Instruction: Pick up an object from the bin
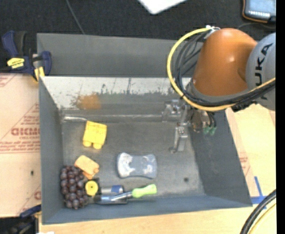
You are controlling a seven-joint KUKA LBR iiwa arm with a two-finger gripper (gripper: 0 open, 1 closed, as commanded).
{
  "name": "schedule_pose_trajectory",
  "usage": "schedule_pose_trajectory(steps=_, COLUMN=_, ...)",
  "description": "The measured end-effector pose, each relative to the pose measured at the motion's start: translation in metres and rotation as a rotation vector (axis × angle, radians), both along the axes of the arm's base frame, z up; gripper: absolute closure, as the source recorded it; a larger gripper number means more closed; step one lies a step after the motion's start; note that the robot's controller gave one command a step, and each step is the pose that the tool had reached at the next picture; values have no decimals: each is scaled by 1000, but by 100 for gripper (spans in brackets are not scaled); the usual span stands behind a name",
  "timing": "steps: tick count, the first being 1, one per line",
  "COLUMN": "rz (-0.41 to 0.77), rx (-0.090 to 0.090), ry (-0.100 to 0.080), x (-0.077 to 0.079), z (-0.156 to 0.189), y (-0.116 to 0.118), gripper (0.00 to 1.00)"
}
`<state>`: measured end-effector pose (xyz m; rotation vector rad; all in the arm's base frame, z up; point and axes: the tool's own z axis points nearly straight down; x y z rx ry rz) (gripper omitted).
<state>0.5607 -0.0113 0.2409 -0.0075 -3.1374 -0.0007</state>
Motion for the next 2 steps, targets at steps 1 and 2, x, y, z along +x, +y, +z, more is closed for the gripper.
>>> schedule_pose_trajectory(steps=1, rz=0, rx=0, ry=-8, x=1, z=5, y=0, gripper=0)
schedule_pose_trajectory(steps=2, rz=-12, rx=0, ry=-16, x=5, z=-36, y=7, gripper=0)
